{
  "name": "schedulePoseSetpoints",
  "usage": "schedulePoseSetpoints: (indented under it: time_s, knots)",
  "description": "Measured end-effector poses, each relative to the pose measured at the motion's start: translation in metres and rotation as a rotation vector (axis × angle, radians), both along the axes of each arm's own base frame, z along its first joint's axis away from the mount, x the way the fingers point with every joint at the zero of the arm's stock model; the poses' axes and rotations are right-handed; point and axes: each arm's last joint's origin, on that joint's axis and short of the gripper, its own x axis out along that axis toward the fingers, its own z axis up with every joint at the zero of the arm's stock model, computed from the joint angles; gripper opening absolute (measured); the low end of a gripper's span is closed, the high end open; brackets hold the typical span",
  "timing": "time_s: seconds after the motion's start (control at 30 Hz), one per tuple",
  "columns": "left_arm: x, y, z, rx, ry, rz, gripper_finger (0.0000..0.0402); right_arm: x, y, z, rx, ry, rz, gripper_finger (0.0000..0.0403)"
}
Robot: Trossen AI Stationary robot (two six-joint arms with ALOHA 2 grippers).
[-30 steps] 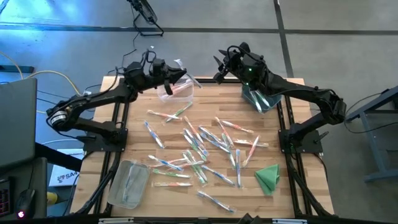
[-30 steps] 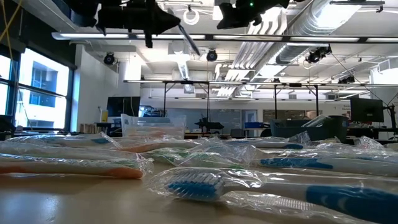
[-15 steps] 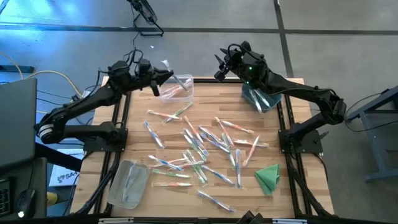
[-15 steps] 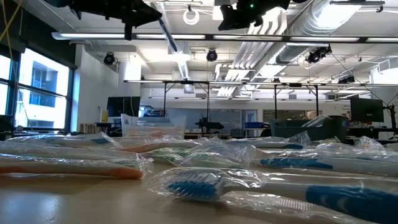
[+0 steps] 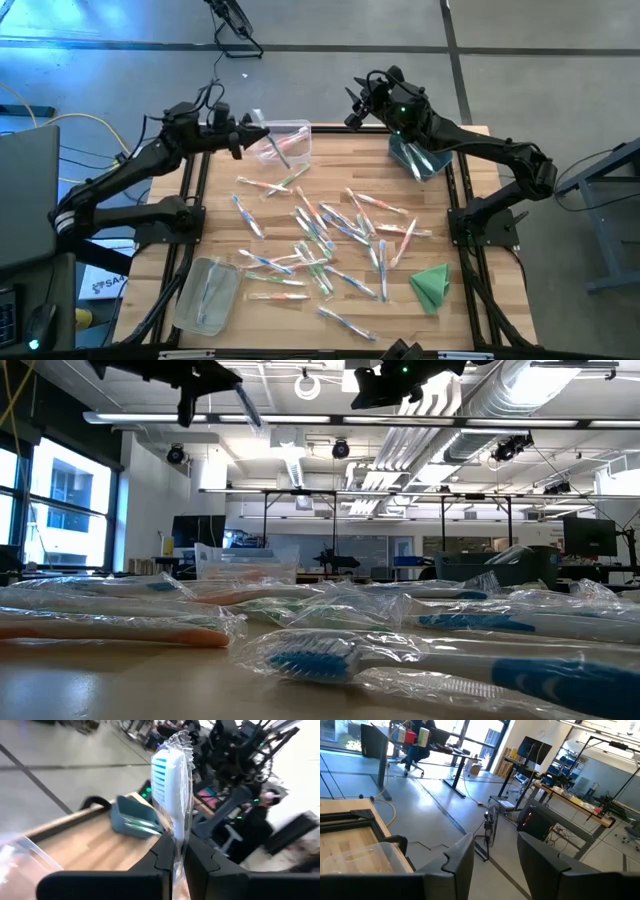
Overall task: Pick & Place Toothbrushes
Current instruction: Put the blue toothbrush into the gray bin
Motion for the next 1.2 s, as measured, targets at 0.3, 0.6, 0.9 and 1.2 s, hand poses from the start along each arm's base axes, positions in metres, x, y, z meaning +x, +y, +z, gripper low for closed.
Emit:
schedulePoseSetpoints:
  time_s: [0.3, 0.6, 0.9, 1.2]
  knots:
    - [-0.008, -0.012, 0.0, -0.269, -0.036, -0.153, 0.0019, 0.0, 0.0, 0.0, 0.0, -0.001, 0.008, 0.0144]
    - [-0.009, -0.022, -0.005, -0.635, 0.014, -0.386, 0.0019, 0.0, 0.0, 0.0, 0.0, -0.001, 0.008, 0.0144]
    - [-0.009, -0.029, -0.005, -0.759, 0.062, -0.54, 0.0019, 0.0, 0.0, 0.0, 0.0, -0.001, 0.011, 0.0144]
    - [-0.012, -0.033, -0.019, -0.881, 0.179, -0.566, 0.0019, 0.0, 0.0, 0.002, -0.007, -0.015, 0.013, 0.0144]
